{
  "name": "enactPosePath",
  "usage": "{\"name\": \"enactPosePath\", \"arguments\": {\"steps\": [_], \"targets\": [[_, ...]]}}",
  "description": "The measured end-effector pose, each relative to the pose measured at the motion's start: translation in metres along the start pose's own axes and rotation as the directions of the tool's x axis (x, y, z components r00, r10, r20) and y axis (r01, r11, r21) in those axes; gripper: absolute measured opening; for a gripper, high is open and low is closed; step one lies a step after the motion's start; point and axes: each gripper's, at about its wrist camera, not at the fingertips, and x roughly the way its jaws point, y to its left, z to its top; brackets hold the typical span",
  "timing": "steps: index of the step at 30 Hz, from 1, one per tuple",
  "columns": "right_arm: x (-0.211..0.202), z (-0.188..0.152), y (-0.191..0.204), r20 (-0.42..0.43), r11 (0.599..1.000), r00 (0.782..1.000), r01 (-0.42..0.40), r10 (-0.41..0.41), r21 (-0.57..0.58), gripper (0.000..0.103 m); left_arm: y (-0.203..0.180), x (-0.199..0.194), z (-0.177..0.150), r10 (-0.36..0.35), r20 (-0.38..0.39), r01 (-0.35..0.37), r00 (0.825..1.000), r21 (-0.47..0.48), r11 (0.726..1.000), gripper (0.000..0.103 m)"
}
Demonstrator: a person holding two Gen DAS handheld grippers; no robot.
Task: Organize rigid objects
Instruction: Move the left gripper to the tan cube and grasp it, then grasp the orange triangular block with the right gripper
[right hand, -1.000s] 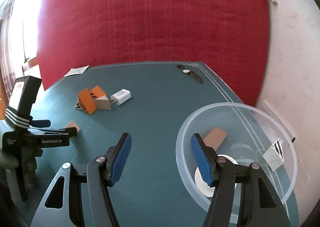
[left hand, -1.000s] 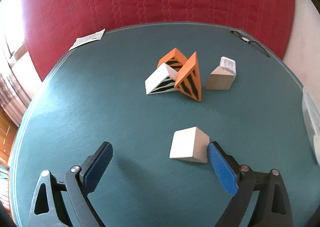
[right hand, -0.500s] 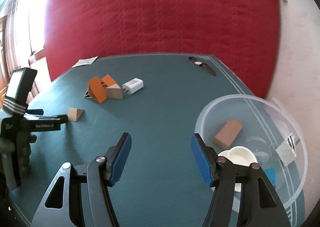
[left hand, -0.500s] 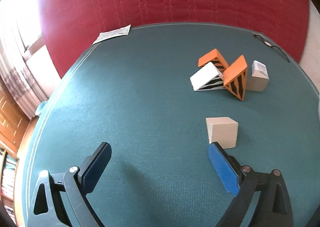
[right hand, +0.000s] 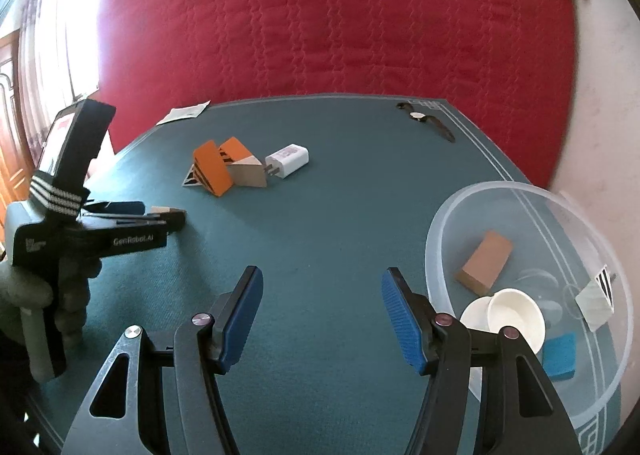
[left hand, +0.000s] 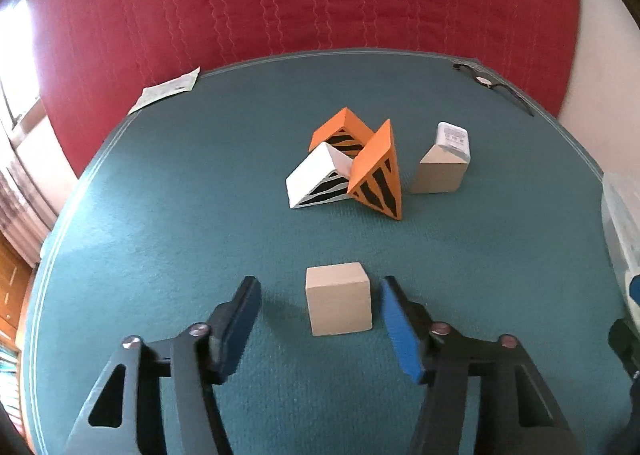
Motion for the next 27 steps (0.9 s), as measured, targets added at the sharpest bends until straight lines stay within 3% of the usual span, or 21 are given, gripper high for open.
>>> {"name": "enactPosePath", "arguments": {"steps": [5,12,18,27], "targets": [[0.007,0.001,0.003,-0.025,0.999,0.999,-0.033,0.034,0.013,0.063,0.000,-0.002,-0.002,-0.076,-0.003,0.076,0.997,0.017,0.997,0.032],[0.028,0.012,0.012,-0.083,0.992,0.989,-0.115,0.118,0.042,0.063,0.005,-0.009,-0.005,-0.136,0.022,0.136,0.990,0.010,0.991,0.032],[0.053,0.027,0.023,-0.137,0.982,0.973,-0.177,0.185,0.069,0.063,0.021,-0.019,-0.005,-0.051,0.086,0.054,0.995,-0.023,0.998,0.032],[0.072,0.055,0.038,-0.136,0.977,0.969,-0.196,0.207,0.088,0.063,0.037,-0.012,-0.007,-0.016,0.081,0.022,0.997,-0.073,0.997,0.032]]}}
